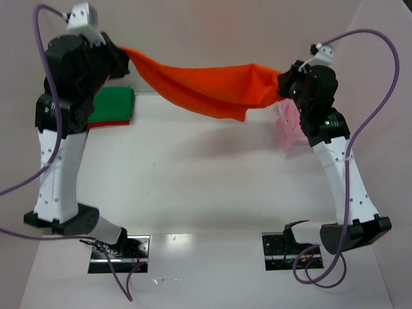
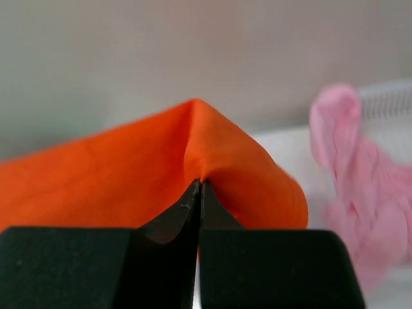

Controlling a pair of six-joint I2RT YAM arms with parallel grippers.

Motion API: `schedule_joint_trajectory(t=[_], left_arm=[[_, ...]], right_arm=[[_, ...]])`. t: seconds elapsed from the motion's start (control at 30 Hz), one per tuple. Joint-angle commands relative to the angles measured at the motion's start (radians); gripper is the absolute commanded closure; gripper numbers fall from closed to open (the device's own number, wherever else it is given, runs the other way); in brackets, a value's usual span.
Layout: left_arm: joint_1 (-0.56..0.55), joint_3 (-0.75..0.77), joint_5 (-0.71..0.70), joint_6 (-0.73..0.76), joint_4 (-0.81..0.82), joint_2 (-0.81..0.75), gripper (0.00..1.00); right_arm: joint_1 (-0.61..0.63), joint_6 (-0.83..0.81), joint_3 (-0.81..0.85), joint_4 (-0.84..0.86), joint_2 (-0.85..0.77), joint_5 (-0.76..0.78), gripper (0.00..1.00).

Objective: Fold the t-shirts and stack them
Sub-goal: Flatten out the tshirt

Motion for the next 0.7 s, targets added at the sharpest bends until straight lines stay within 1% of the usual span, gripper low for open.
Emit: schedule_joint_trajectory(t=[0.0, 0.03, 0.07, 0.13, 0.17, 0.2, 0.23, 0.27, 0.3, 0.37, 0.4, 0.43, 0.47, 0.53, 0.57, 0.6, 0.63, 0.67], left_arm=[[0.027, 0.255, -0.033, 0.037, 0.080, 0.174, 1.00], [0.036, 0.287, -0.033, 0.037, 0.070, 0.197, 1.00], [0.047, 0.356, 0.001, 0.037, 0.048, 0.248, 1.00], [0.084, 0.444, 0.032, 0.037, 0.017, 0.306, 1.00], [0.095, 0.497, 0.064, 0.037, -0.023, 0.367, 1.00], [0.105, 0.624, 0.082, 0.037, -0.047, 0.401, 1.00], [0.115, 0.677, 0.099, 0.037, -0.070, 0.429, 1.00], [0.115, 0.677, 0.121, 0.037, -0.071, 0.440, 1.00], [0.115, 0.660, 0.133, 0.037, -0.057, 0.426, 1.00], [0.115, 0.636, 0.142, 0.058, -0.068, 0.415, 1.00], [0.115, 0.624, 0.153, 0.067, -0.068, 0.399, 1.00], [0.115, 0.599, 0.164, 0.080, -0.068, 0.385, 1.00], [0.115, 0.534, 0.182, 0.080, -0.068, 0.351, 1.00], [0.115, 0.451, 0.254, 0.094, -0.077, 0.290, 1.00], [0.115, 0.344, 0.275, 0.104, -0.077, 0.267, 1.00], [0.115, 0.281, 0.309, 0.113, -0.068, 0.212, 1.00], [0.115, 0.212, 0.320, 0.114, -0.056, 0.179, 1.00], [0.115, 0.133, 0.329, 0.126, -0.037, 0.144, 1.00]], right_arm=[[-0.006, 0.037, -0.156, -0.070, -0.110, 0.018, 1.00], [-0.006, 0.046, -0.166, -0.081, -0.139, 0.018, 1.00], [-0.006, 0.046, -0.176, -0.081, -0.153, 0.018, 1.00], [-0.006, 0.057, -0.209, -0.102, -0.179, 0.018, 1.00], [-0.006, 0.081, -0.219, -0.125, -0.211, 0.018, 1.00], [-0.006, 0.090, -0.250, -0.135, -0.231, 0.018, 1.00], [-0.006, 0.090, -0.268, -0.135, -0.252, -0.016, 1.00], [-0.006, 0.109, -0.290, -0.150, -0.295, -0.033, 1.00], [-0.006, 0.118, -0.334, -0.162, -0.317, -0.062, 1.00], [-0.006, 0.086, -0.393, -0.162, -0.364, -0.219, 1.00], [-0.006, 0.086, -0.466, -0.152, -0.415, -0.267, 1.00], [-0.006, 0.113, -0.501, -0.152, -0.438, -0.296, 1.00], [-0.006, 0.147, -0.572, -0.152, -0.456, -0.323, 1.00], [-0.006, 0.167, -0.630, -0.194, -0.484, -0.340, 1.00], [-0.006, 0.178, -0.679, -0.210, -0.484, -0.352, 1.00], [-0.006, 0.187, -0.709, -0.242, -0.484, -0.364, 1.00], [-0.006, 0.187, -0.709, -0.260, -0.473, -0.364, 0.98], [0.003, 0.187, -0.718, -0.277, -0.464, -0.384, 0.90]])
